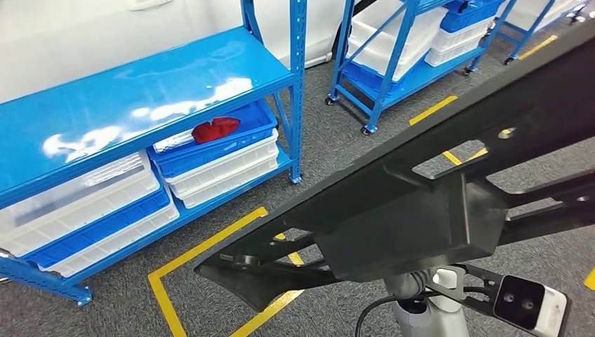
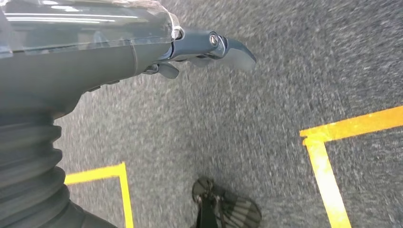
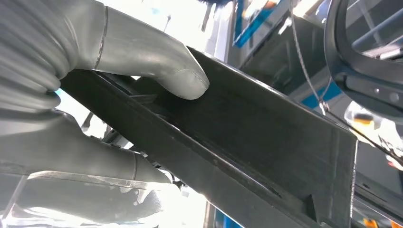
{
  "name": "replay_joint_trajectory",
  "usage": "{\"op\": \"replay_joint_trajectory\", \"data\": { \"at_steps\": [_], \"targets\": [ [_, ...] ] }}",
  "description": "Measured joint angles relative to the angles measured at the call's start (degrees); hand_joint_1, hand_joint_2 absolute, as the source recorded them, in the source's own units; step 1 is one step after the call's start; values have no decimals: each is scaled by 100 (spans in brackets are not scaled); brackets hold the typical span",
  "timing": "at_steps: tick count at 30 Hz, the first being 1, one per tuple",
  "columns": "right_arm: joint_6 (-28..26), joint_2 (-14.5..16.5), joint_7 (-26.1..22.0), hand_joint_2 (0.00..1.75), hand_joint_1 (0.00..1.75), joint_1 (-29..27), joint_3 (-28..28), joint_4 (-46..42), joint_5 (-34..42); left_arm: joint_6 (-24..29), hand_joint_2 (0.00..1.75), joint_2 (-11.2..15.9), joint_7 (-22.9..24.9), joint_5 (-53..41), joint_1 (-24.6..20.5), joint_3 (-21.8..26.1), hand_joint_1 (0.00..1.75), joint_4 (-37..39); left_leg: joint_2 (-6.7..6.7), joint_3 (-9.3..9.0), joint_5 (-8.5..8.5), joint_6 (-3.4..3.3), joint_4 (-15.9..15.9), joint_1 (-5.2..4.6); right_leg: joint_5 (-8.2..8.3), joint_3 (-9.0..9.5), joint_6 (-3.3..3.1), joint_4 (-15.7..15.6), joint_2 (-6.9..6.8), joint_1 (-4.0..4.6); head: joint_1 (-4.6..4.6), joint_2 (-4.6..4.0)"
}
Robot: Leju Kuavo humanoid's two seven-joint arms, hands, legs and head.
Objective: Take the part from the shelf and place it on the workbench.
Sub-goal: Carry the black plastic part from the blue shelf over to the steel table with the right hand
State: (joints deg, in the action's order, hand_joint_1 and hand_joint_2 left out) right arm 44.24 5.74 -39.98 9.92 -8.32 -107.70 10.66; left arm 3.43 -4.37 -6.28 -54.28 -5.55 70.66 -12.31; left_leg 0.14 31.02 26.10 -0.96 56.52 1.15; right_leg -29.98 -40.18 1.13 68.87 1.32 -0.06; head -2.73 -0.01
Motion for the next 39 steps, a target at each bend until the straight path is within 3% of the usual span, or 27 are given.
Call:
{"op": "replay_joint_trajectory", "data": {
  "at_steps": [1,2,3,5,7,9,11,13,15,17,18,19,20,22,24,26,28,29,31,32,33,34,35,37,39],
  "targets": [
    [-2,4,0,175,175,6,52,4,11,1,175,33,4,7,17,3,0,0,80,2,5,-3,3,-5,-138,-177,26,370,-60,-24,0,0],
    [4,5,0,175,175,0,108,5,26,1,175,69,3,11,26,7,0,0,157,3,10,0,5,-6,-165,-267,47,559,-90,-47,0,0],
    [20,6,0,175,175,-7,170,3,42,1,175,104,-6,21,28,10,0,0,229,2,18,8,9,-6,-85,-242,59,520,-114,-66,0,0],
    [82,19,1,175,175,-17,279,-14,66,1,175,161,-51,59,21,17,0,-1,350,-20,42,37,15,-8,279,149,48,-195,-244,-79,0,1],
    [142,58,-2,175,175,-20,362,-39,76,0,175,212,-112,102,22,36,0,-3,447,-49,78,93,26,-35,488,525,-28,-898,-440,-33,0,1],
    [170,101,-5,175,175,-29,425,-52,89,-5,175,258,-148,120,19,55,0,-8,551,-76,105,162,27,-59,489,595,-117,-1077,-458,20,0,1],
    [187,129,-7,175,175,-45,479,-62,100,-15,175,293,-164,129,1,67,0,-13,604,-109,142,232,32,-44,506,590,-190,-1103,-328,11,0,1],
    [190,169,-9,175,175,-47,510,-79,103,-25,175,318,-175,137,-8,79,0,-15,376,-22,339,283,292,-15,534,607,-263,-1142,-217,-21,0,0],
    [185,210,-13,175,175,-50,519,-88,104,-30,175,339,-179,138,12,92,0,-15,93,292,716,307,993,1,543,608,-310,-1151,-98,-24,0,0],
    [190,226,-13,175,175,-74,528,-87,106,-33,175,360,-178,140,36,111,0,-15,29,624,945,315,1659,2,544,604,-327,-1145,49,-12,0,1],
    [199,228,-13,175,175,-88,540,-87,110,-34,175,364,-178,139,39,120,0,-15,25,674,899,314,1727,2,544,606,-329,-1138,123,-8,0,1],
    [213,233,-13,175,175,-102,562,-86,115,-36,175,373,-178,137,39,127,0,-15,14,625,743,308,1574,5,540,610,-324,-1126,202,-8,0,1],
    [236,239,-13,175,175,-110,595,-87,118,-36,175,379,-178,130,36,131,0,-15,-27,483,512,300,1227,10,534,614,-314,-1109,276,-11,0,0],
    [297,266,-13,175,175,-117,694,-88,93,-34,175,406,-171,96,33,131,0,-15,-254,156,187,276,467,32,515,598,-270,-1060,409,-8,0,0],
    [360,298,-12,175,175,-132,812,-97,27,-31,175,434,-145,43,36,130,0,-15,-393,25,135,242,157,33,522,549,-201,-1031,528,-12,-1,1],
    [383,317,-11,175,175,-190,924,-137,-34,-28,175,452,-106,-9,33,129,0,-15,-300,19,120,182,140,28,551,514,-120,-1045,634,-24,-1,1],
    [349,322,-14,175,175,-257,1025,-208,-77,-35,175,474,-69,-47,13,126,0,-16,-184,7,86,101,102,45,480,460,-61,-947,478,-8,1,1],
    [314,322,-15,175,175,-275,1063,-244,-99,-43,175,481,-56,-59,10,124,0,-17,-116,3,74,64,83,51,350,357,-42,-729,313,-1,2,1],
    [232,322,-15,175,175,-300,1109,-298,-140,-61,175,494,-44,-82,26,119,0,-17,31,3,78,17,78,23,-18,-8,-14,16,14,-19,1,1],
    [192,322,-15,175,175,-316,1120,-317,-154,-68,175,501,-43,-91,39,118,0,-17,113,3,85,7,79,11,-170,-205,0,409,-52,-33,1,1],
    [155,322,-15,175,175,-333,1128,-332,-160,-77,175,507,-47,-96,44,118,0,-17,191,1,92,4,80,4,-220,-324,12,639,-80,-44,1,1],
    [125,321,-15,175,175,-348,1133,-345,-164,-84,175,512,-55,-92,40,118,0,-17,264,-4,101,7,81,2,-158,-332,18,650,-99,-54,1,1],
    [97,320,-15,175,175,-357,1136,-360,-168,-93,175,515,-68,-75,31,119,0,-17,327,-16,113,16,82,0,-5,-220,16,433,-127,-61,1,1],
    [43,308,-15,175,175,-357,1124,-396,-179,-105,175,510,-103,-18,14,121,0,-17,441,-55,151,54,89,-15,359,210,-18,-376,-309,-41,1,1],
    [-29,291,-15,175,175,-331,1080,-414,-214,-106,175,499,-116,34,10,128,0,-17,549,-84,193,114,101,-42,494,489,-84,-921,-461,8,1,1]
  ]
}}
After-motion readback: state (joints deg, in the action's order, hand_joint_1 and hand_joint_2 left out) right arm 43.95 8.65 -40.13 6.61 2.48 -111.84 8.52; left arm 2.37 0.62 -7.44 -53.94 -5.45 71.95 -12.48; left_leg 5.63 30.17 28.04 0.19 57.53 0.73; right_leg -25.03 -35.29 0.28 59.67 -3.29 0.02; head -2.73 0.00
